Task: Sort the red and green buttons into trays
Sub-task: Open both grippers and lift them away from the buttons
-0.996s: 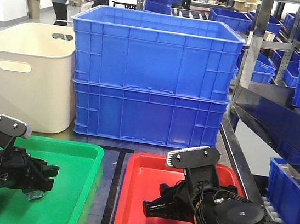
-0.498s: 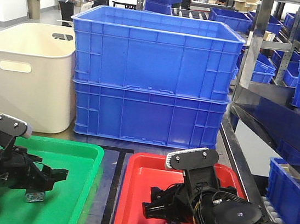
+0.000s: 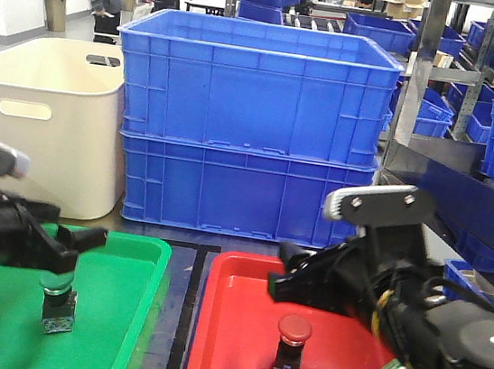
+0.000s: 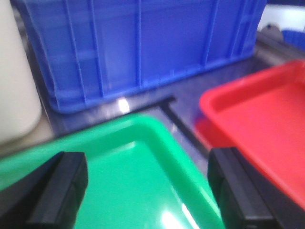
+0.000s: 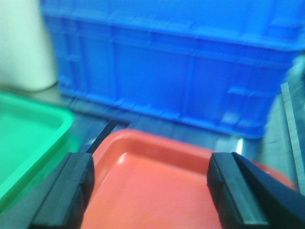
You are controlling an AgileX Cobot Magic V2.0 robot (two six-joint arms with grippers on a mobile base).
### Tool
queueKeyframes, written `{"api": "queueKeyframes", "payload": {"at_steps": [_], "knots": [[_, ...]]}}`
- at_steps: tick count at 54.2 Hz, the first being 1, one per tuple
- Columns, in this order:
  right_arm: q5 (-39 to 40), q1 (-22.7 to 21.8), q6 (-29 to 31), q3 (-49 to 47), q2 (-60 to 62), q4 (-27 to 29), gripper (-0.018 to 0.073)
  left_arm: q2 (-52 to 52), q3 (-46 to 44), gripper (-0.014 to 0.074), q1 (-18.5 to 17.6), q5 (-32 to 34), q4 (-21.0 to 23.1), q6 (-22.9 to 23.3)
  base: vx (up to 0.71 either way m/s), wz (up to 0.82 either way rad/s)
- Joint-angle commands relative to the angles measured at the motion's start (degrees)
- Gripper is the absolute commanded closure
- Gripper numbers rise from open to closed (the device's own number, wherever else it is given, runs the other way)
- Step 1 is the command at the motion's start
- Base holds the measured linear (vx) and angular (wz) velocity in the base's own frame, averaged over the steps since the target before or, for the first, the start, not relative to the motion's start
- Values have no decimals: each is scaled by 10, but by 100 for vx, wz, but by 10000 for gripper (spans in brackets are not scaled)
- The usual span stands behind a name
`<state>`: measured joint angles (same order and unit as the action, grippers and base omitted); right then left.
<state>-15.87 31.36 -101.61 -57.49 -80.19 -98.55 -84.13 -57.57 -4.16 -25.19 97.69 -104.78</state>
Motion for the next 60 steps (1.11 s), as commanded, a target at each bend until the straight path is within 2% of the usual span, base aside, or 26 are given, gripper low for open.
{"api": "queueKeyframes", "payload": {"at_steps": [1, 10, 26, 55, 60], "knots": [[-45, -1, -6, -21, 23, -45, 32, 58, -20, 11, -1, -23, 48, 4, 0, 0], [-54, -1, -6, -21, 22, -45, 48, 102, -20, 59, -1, -23, 47, 4, 0, 0], [-54, -1, -6, -21, 22, -45, 52, 102, -20, 111, -1, -21, 47, 4, 0, 0], [-54, -1, -6, -21, 22, -45, 52, 107, -20, 115, -1, -37, 47, 4, 0, 0], [-54, -1, -6, -21, 22, -45, 52, 123, -20, 132, -1, -35, 19, 4, 0, 0]]}}
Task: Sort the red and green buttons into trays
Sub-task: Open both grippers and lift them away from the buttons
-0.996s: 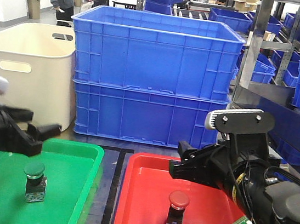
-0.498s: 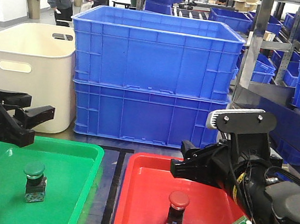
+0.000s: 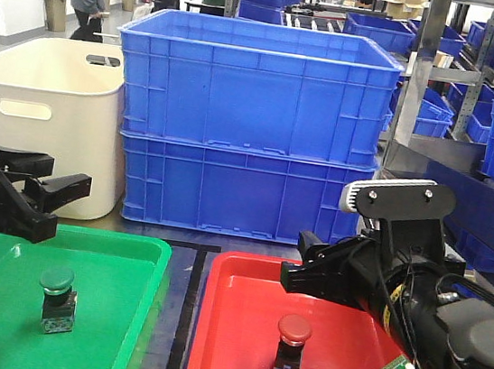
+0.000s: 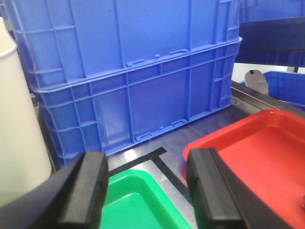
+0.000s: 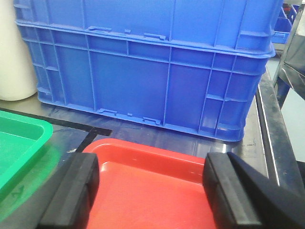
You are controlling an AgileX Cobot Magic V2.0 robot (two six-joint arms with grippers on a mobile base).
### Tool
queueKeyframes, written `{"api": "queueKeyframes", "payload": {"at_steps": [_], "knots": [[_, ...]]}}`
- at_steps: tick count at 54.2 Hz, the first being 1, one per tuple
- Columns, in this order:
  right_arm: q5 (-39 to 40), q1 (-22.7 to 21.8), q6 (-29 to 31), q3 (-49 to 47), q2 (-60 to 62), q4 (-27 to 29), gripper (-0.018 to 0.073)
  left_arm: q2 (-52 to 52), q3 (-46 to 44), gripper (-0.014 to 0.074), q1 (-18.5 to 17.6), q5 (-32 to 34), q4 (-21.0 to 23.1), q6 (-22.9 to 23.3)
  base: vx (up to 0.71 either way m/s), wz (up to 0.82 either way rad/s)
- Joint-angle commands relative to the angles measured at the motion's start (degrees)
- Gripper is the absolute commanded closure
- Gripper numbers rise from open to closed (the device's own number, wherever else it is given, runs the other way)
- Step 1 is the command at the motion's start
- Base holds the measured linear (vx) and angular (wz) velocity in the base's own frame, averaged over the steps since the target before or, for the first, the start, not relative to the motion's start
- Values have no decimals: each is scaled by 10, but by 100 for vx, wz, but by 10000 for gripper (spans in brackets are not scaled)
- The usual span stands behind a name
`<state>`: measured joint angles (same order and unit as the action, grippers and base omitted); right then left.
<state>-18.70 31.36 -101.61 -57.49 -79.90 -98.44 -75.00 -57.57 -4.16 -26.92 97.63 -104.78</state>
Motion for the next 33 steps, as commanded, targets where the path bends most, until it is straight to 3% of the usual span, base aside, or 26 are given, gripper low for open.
{"api": "queueKeyframes", "payload": {"at_steps": [1, 6, 9, 13, 19, 27, 33], "knots": [[-25, -1, -6, -21, 19, -46, 52, 37, -20, 140, -1, -17, 8, 4, 0, 0], [-25, -1, -6, -21, 19, -46, 52, 65, -20, 205, -1, -11, -89, 50, 0, 0], [-25, -1, -6, -21, 19, -46, 52, 86, -20, 284, -1, -3, -180, 118, 0, 0], [-25, -1, -6, -21, 19, -46, 52, 117, -20, 409, -1, 6, -298, 240, 0, 0], [-25, -1, -6, -21, 19, -46, 52, 151, -17, 606, -1, 23, -402, 367, 0, 0], [-25, -1, -6, -21, 19, -46, 52, 217, 37, 605, -1, 107, -491, 489, 0, 0], [-25, -1, -6, -21, 19, -46, 52, 297, 129, 604, -1, 206, -592, 648, 0, 0]]}}
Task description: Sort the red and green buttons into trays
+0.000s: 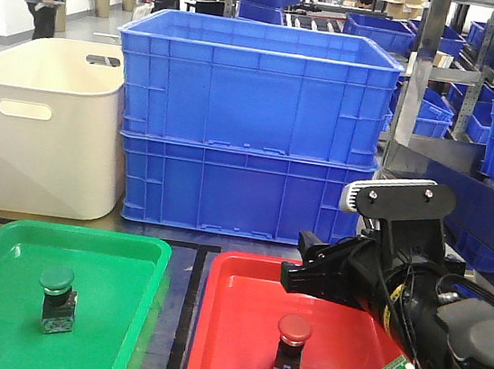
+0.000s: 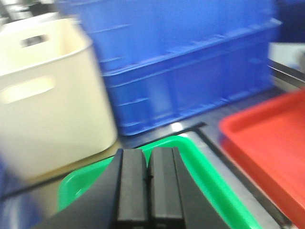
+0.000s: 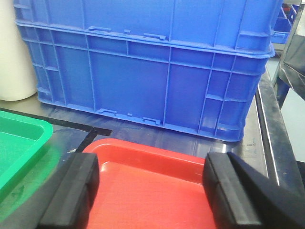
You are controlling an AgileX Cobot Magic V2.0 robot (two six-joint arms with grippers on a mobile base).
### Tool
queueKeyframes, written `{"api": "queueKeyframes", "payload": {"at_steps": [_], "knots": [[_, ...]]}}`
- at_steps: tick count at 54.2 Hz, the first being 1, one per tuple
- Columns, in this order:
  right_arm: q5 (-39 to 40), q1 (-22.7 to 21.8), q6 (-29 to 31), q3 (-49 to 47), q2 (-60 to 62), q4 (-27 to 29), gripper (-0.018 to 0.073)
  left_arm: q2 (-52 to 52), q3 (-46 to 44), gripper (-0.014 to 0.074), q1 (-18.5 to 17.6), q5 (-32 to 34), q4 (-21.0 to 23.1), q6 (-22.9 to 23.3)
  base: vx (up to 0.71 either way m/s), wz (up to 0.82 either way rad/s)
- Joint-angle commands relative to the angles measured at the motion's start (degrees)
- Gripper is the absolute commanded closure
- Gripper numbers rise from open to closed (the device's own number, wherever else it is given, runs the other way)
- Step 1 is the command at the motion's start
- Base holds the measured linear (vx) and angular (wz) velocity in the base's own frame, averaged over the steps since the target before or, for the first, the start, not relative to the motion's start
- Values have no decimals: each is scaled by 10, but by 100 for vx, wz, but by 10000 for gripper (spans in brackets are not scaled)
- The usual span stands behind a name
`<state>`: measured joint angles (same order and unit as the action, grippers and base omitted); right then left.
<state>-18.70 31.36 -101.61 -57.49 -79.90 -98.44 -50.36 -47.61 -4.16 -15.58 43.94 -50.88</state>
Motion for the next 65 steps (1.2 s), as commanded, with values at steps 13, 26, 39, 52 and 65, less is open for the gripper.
{"api": "queueKeyframes", "payload": {"at_steps": [13, 26, 39, 52, 65], "knots": [[-25, -1, -6, -21, 19, -46, 52, 200, 206, 604, -1, 198, -390, 440, 0, 0], [-25, -1, -6, -21, 19, -46, 52, 339, 384, 603, -1, 207, -446, 504, 0, 0], [-25, -1, -6, -21, 19, -46, 52, 496, 479, 603, -1, 177, -444, 517, 0, 0], [-25, -1, -6, -21, 18, -46, 52, 504, 480, 603, -1, 162, -445, 517, 0, 0], [-25, -1, -6, -21, 17, -46, 52, 504, 480, 603, -1, 162, -445, 517, 0, 0]]}}
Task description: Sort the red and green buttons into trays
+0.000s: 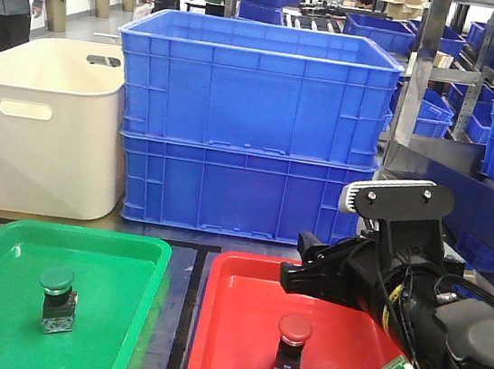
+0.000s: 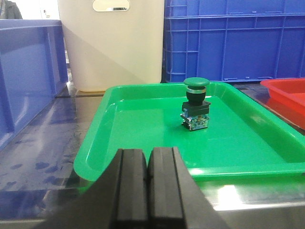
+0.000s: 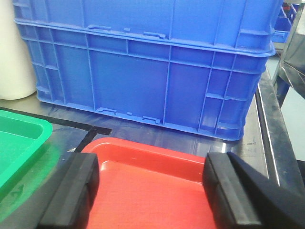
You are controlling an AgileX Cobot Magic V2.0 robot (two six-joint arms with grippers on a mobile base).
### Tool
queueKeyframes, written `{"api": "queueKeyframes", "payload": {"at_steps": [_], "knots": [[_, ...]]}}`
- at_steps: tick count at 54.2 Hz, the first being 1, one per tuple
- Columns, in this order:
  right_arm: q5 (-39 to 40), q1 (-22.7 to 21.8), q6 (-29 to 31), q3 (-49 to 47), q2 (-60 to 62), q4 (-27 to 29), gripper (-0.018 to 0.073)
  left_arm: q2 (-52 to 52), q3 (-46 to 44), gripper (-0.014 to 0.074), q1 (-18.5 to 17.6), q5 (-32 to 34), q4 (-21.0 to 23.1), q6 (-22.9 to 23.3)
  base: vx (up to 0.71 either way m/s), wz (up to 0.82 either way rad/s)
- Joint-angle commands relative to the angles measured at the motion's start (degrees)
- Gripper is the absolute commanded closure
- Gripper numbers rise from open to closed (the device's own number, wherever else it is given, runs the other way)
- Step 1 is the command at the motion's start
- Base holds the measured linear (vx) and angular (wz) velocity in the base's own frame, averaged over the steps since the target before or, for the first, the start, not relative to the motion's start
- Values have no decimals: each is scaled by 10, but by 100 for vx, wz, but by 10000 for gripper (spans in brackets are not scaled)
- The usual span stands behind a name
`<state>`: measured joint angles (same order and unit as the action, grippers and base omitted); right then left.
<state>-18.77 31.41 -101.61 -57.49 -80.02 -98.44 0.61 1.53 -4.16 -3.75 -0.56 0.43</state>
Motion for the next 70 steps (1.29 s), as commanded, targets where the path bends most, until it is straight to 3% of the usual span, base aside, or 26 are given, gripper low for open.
{"api": "queueKeyframes", "payload": {"at_steps": [1, 27, 38, 45, 48, 60, 64, 70], "knots": [[-25, -1, -6, -21, 18, -46, 52, -6, -12, 603, -1, 43, 0, 4, 0, 0], [-26, -1, -6, -21, 22, -33, 52, -6, -12, 603, -1, 43, 0, 4, 0, 0], [-6, -1, 47, -12, 67, 162, 98, -6, -12, 603, -1, 43, 0, 4, 0, 0], [34, -1, 129, 25, 130, 203, 192, -6, -12, 603, -1, 43, 0, 4, 0, 0], [36, -1, 157, 48, 163, 245, 239, -6, -12, 603, -1, 43, 0, 4, 0, 0], [12, -1, 361, 148, 308, 536, 454, -6, -12, 602, -1, 43, 0, 4, 0, 0], [13, -1, 441, 173, 348, 589, 518, -6, -12, 602, -1, 43, 0, 4, 0, 0], [18, -1, 530, 202, 395, 602, 574, -6, -12, 602, -1, 43, 0, 4, 0, 0]]}}
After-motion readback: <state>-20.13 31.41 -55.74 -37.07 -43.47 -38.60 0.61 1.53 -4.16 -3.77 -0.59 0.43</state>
